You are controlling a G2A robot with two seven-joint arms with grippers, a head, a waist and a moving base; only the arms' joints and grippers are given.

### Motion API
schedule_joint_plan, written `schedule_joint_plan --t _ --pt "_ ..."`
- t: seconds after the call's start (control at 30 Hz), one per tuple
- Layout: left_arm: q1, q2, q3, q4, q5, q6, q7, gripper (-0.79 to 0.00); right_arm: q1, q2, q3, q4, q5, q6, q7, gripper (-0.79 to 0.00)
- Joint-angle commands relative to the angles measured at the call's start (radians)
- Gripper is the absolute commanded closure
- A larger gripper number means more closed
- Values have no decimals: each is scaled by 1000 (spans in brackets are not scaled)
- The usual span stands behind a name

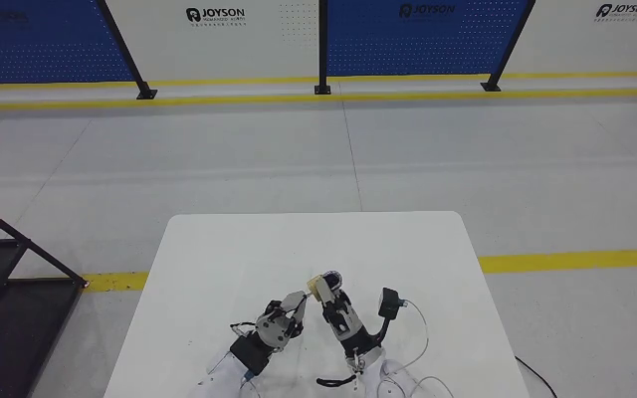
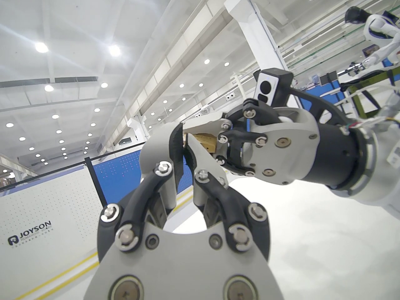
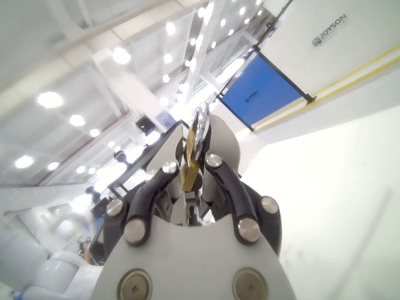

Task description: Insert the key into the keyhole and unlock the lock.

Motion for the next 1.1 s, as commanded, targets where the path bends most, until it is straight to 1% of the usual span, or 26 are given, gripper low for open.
schedule_joint_plan --t 0.0,0.07,0.1,0.17,0.2,0.27,0.37,0.43,0.5,0.57,0.6,0.63,0.7,0.8,0.9,0.97,1.0,1.07 --pt "-2 2 -3 2 12 20 8 0 0 0 0 0 1 -1 1 0" --pt "-1 3 -4 3 18 32 10 0 0 0 0 0 1 -3 2 0" --pt "0 3 -2 2 9 18 12 0 0 0 0 0 1 -2 1 0" --pt "0 4 -4 -1 4 19 17 0 -1 0 1 0 -1 -2 0 0" --pt "3 4 -2 -3 -9 3 20 -175 -1 0 1 0 -2 -3 -1 0" --pt "5 4 -4 -8 -26 -6 25 -785 -1 -1 1 0 -2 -1 -1 0" --pt "15 5 -4 -17 -77 -57 32 -785 1 -1 4 2 1 0 -1 0" --pt "29 6 -3 -30 -145 -154 23 -785 5 -1 8 10 10 8 5 0" --pt "49 14 -25 -42 -189 -220 0 -785 14 -1 14 24 22 34 33 0" --pt "75 25 -56 -75 -222 -292 -33 -785 25 -2 16 33 39 62 69 0" --pt "97 32 -78 -86 -243 -325 -68 -785 32 -2 17 43 42 87 95 0" --pt "115 40 -103 -116 -253 -355 -95 -785 39 -2 16 49 45 110 121 0" --pt "170 57 -164 -164 -290 -416 -174 -785 57 -4 9 65 41 167 192 0" --pt "264 81 -259 -272 -368 -510 -311 -785 81 -8 -16 90 29 239 298 0" --pt "360 100 -348 -384 -507 -629 -480 -785 111 -15 -62 119 -7 310 414 0" --pt "420 110 -396 -434 -612 -698 -606 -785 132 -22 -98 139 -44 359 469 0" --pt "441 115 -425 -460 -660 -710 -672 -785 142 -27 -117 152 -64 387 489 0" --pt "482 122 -457 -501 -765 -741 -797 -785 164 -38 -151 171 -92 436 507 0"
